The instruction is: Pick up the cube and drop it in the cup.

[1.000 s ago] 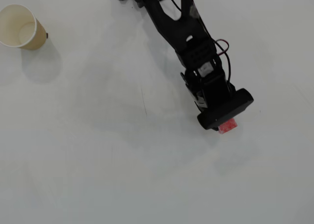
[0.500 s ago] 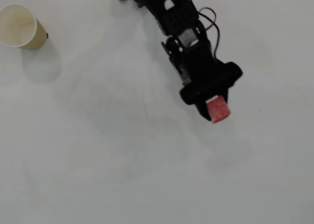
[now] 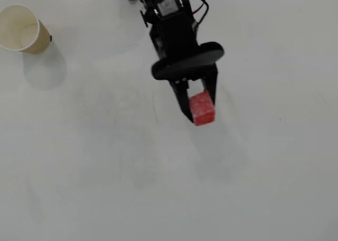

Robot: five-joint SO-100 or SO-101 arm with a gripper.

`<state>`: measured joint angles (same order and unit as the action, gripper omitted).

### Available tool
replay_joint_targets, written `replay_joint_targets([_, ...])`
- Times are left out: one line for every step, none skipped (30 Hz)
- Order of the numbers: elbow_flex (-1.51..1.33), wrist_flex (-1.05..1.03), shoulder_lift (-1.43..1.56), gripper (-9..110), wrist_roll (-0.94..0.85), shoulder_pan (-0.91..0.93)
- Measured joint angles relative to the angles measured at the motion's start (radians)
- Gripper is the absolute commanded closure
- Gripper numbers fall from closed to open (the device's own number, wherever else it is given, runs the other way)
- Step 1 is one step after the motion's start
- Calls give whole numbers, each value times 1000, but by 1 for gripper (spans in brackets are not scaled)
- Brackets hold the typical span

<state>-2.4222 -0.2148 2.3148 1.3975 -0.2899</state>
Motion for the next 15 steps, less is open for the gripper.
replay_joint_targets([-12,0,20,101,-3,21])
replay_joint_targets([-23,0,40,101,-5,43])
replay_joint_targets([-37,0,60,101,-5,67])
replay_joint_targets([-55,0,80,101,-5,92])
replay_joint_targets([-75,0,100,101,-5,117])
replay_joint_targets([-95,0,117,101,-5,140])
replay_joint_targets([-115,0,137,101,-5,169])
replay_joint_targets([-135,0,156,101,-5,198])
replay_joint_targets([-150,0,178,101,-5,229])
replay_joint_targets([-161,0,198,101,-5,258])
replay_joint_targets([-169,0,219,101,-5,291])
replay_joint_targets([-172,0,238,101,-5,321])
replay_joint_targets([-172,0,255,101,-5,351])
replay_joint_targets([-172,0,268,101,-5,380])
replay_joint_targets([-172,0,281,101,-5,408])
